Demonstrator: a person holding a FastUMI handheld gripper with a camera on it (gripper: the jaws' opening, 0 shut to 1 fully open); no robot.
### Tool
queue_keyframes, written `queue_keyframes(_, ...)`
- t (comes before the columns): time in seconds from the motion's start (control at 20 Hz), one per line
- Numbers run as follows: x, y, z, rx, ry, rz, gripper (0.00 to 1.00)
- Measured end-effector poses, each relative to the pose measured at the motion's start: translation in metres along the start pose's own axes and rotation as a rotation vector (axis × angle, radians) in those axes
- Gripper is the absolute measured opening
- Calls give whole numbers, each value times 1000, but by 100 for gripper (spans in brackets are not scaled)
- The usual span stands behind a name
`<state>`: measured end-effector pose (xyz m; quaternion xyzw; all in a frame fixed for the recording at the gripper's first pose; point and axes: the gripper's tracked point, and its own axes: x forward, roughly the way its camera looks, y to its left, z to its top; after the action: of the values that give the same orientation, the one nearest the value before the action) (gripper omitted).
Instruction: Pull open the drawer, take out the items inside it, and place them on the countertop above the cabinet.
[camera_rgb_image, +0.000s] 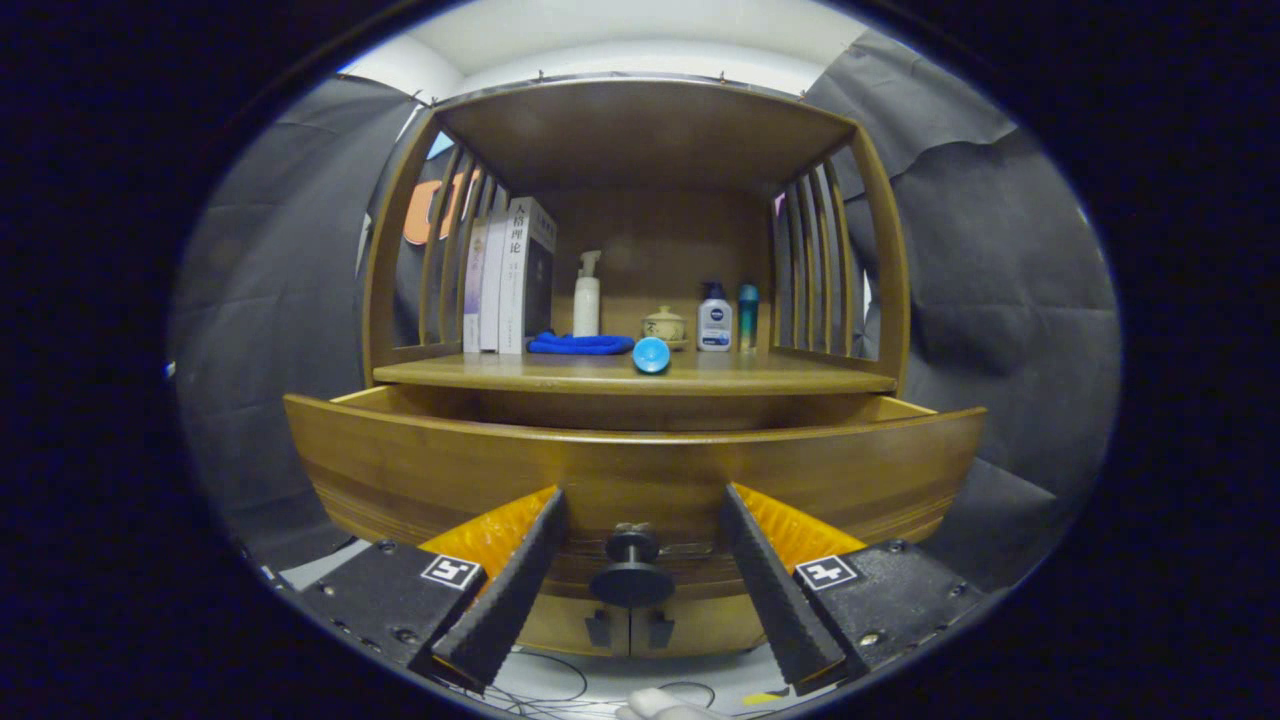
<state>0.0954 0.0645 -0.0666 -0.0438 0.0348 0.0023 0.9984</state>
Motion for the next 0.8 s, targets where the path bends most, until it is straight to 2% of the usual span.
queue_keyframes(0.35,63,2,9,23,-15,8,100)
queue_keyframes(0.8,93,5,12,30,-52,12,99)
